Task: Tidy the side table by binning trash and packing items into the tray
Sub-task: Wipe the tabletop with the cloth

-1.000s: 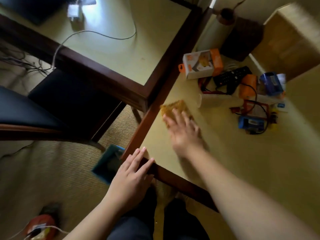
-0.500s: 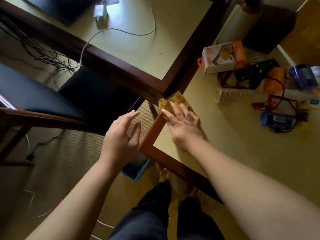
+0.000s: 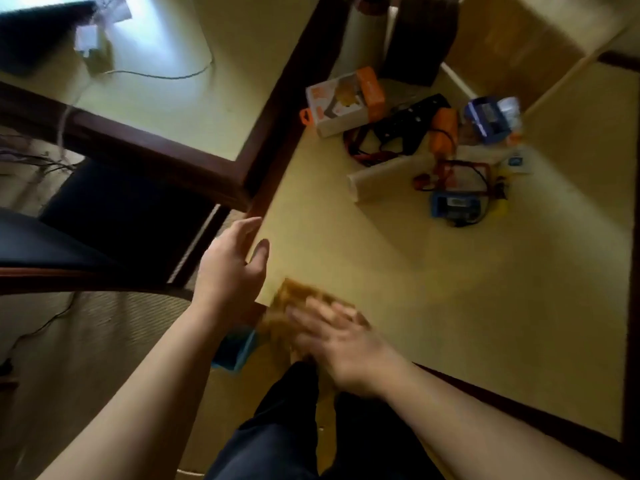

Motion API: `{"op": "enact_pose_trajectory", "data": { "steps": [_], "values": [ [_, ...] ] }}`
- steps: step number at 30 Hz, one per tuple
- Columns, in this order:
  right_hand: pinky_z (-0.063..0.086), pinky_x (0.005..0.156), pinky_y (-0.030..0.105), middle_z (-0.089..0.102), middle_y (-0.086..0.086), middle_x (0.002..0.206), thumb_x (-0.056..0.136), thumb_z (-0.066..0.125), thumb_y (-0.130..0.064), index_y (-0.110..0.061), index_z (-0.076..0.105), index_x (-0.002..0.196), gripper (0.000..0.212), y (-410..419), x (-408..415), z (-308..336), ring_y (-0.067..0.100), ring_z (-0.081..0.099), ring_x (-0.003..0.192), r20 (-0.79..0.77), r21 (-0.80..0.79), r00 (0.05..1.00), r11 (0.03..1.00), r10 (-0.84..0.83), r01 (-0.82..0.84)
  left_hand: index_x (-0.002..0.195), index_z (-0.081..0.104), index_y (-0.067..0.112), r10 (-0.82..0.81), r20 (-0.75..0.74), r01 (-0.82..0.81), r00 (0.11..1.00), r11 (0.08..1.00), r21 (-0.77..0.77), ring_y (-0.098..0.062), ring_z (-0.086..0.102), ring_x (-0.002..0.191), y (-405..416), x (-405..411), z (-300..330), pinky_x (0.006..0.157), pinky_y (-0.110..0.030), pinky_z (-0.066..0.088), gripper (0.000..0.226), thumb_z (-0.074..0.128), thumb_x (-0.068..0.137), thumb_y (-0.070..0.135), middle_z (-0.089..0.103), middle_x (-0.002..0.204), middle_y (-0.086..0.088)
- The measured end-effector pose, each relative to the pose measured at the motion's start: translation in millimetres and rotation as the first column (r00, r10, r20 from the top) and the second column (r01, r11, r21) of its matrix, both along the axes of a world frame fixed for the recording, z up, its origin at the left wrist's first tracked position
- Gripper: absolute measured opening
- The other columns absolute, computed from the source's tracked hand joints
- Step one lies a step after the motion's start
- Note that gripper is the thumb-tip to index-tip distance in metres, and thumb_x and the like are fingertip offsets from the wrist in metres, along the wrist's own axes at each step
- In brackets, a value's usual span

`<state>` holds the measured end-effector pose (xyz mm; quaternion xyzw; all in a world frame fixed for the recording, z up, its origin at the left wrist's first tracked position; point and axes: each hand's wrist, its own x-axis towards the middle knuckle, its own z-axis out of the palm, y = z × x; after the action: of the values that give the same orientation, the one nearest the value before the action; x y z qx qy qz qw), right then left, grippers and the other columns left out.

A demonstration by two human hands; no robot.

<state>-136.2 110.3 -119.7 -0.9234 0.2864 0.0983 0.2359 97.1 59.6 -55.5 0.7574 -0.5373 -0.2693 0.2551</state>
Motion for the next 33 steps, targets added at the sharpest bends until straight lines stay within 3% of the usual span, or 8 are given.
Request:
{"op": "enact_pose_trajectory", "data": {
  "steps": [5, 9, 14, 17, 24, 28, 30, 33],
  "values": [
    [0.049, 0.103, 0.056, 0.040, 0.002, 0.157, 0.098, 0.043, -0.025, -0.036, 0.042, 0.146, 0.049, -34.4, -221.1, -12.2, 0.033, 0.039, 0.141, 0.052, -0.307, 0.942, 0.892, -0.332, 0.331, 0.145, 0.054, 0.032, -0.207, 0.090, 0.186, 0.974, 0.963, 0.197, -0.026, 0.039, 0.143, -7.0, -54.6, -24.2, 0.114, -0.045, 0.036, 0.049, 0.066, 0.098, 0.038, 0.047, 0.155, 0.000],
    [0.027, 0.117, 0.059, 0.032, 0.009, 0.165, 0.107, 0.031, -0.035, -0.039, 0.029, 0.159, 0.052, -72.7, -247.7, -5.8, 0.038, 0.023, 0.151, -0.007, -0.203, 0.376, 0.370, -0.926, 0.907, 0.145, 0.054, 0.031, -0.228, 0.134, 0.190, 0.964, 0.950, 0.249, -0.034, 0.026, 0.149, -11.8, -104.7, -41.4, 0.119, -0.052, 0.032, 0.047, 0.062, 0.099, 0.040, 0.032, 0.164, -0.008],
    [0.011, 0.121, 0.048, 0.007, -0.010, 0.173, 0.099, 0.043, -0.033, -0.045, 0.035, 0.150, 0.053, 58.5, -199.3, -16.8, 0.022, 0.005, 0.159, 0.005, -0.110, 0.939, 0.933, -0.344, 0.343, 0.153, 0.041, 0.036, -0.306, 0.242, 0.255, 0.921, 0.942, 0.218, -0.028, 0.006, 0.158, -21.3, -167.3, -54.7, 0.126, -0.055, 0.016, 0.055, 0.048, 0.102, 0.056, 0.014, 0.172, -0.005],
    [0.032, 0.114, 0.052, 0.031, -0.004, 0.167, 0.104, 0.042, -0.034, -0.041, 0.049, 0.148, 0.045, 57.6, -308.7, -10.9, 0.025, 0.019, 0.155, 0.005, -0.201, 0.927, 0.908, -0.375, 0.368, 0.156, 0.037, 0.034, -0.301, 0.260, 0.257, 0.917, 0.947, 0.192, -0.024, 0.002, 0.159, -36.7, -191.4, -61.5, 0.128, -0.051, 0.004, 0.062, 0.043, 0.101, 0.062, 0.010, 0.173, -0.005],
    [0.004, 0.125, 0.060, 0.003, 0.005, 0.174, 0.107, 0.012, -0.050, -0.047, -0.006, 0.161, 0.057, -111.9, -360.8, -10.1, 0.032, -0.006, 0.159, -0.098, -0.261, 0.308, 0.323, -0.946, 0.910, 0.159, 0.029, 0.035, -0.258, 0.372, 0.221, 0.892, 0.965, 0.140, -0.021, -0.003, 0.160, -37.9, -204.4, -83.7, 0.128, -0.049, -0.006, 0.068, 0.033, 0.101, 0.069, 0.004, 0.174, -0.003],
    [0.018, 0.119, 0.059, 0.036, 0.006, 0.166, 0.099, 0.041, -0.038, -0.039, 0.044, 0.150, 0.051, -13.0, -265.5, -21.3, 0.037, 0.023, 0.154, -0.014, -0.278, 0.893, 0.860, -0.449, 0.428, 0.156, 0.036, 0.034, -0.236, 0.349, 0.210, 0.907, 0.971, 0.111, -0.021, 0.001, 0.160, -41.0, -201.6, -80.7, 0.128, -0.048, -0.003, 0.070, 0.033, 0.097, 0.072, 0.010, 0.173, -0.004],
    [0.019, 0.121, 0.050, 0.022, -0.006, 0.171, 0.096, 0.053, -0.039, -0.044, 0.051, 0.142, 0.046, 26.4, -303.9, -11.1, 0.026, 0.015, 0.159, -0.045, -0.197, 0.990, 0.973, -0.133, 0.122, 0.155, 0.038, 0.033, -0.229, 0.348, 0.203, 0.909, 0.973, 0.110, -0.022, 0.003, 0.160, -41.3, -203.5, -80.6, 0.128, -0.048, -0.003, 0.071, 0.034, 0.096, 0.071, 0.012, 0.173, -0.005],
    [0.028, 0.117, 0.060, 0.019, 0.003, 0.172, 0.102, 0.048, -0.030, -0.037, 0.043, 0.148, 0.047, -31.2, -391.4, -5.1, 0.030, 0.014, 0.159, -0.075, -0.293, 0.970, 0.935, -0.231, 0.200, 0.156, 0.037, 0.034, -0.229, 0.356, 0.195, 0.906, 0.972, 0.128, -0.023, 0.002, 0.160, -42.3, -204.8, -80.6, 0.128, -0.048, -0.004, 0.071, 0.034, 0.095, 0.071, 0.011, 0.173, -0.005]
  ]
}}
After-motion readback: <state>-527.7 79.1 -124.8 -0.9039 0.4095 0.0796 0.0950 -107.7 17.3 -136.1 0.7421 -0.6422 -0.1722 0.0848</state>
